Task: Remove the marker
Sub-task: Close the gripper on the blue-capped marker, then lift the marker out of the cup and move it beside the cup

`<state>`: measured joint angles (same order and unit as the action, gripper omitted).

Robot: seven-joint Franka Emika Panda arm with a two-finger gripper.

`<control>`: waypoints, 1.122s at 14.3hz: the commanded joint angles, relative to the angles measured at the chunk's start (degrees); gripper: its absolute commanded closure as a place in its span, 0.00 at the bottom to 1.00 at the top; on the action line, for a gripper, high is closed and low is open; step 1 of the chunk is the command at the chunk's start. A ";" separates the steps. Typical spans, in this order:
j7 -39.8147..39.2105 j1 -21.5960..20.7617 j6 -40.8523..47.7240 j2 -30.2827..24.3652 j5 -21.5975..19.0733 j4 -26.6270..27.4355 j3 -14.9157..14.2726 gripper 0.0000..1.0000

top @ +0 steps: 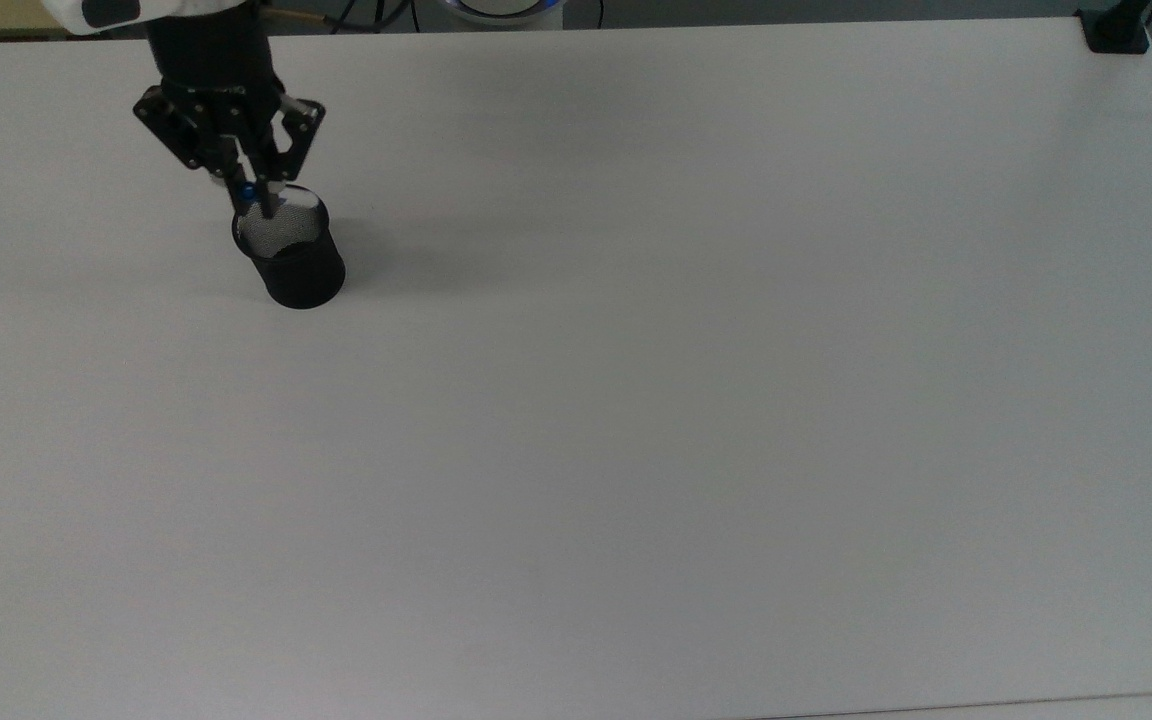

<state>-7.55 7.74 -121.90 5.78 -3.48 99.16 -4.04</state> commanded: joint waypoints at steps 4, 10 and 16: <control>3.76 -7.82 4.69 13.17 -1.44 -11.17 0.00 1.00; 7.02 -9.94 -7.73 24.17 1.09 -12.85 -0.09 1.00; 14.04 -10.73 -21.01 31.47 8.12 -12.33 0.00 0.96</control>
<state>1.89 -2.28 -138.25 32.99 0.82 87.56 -3.55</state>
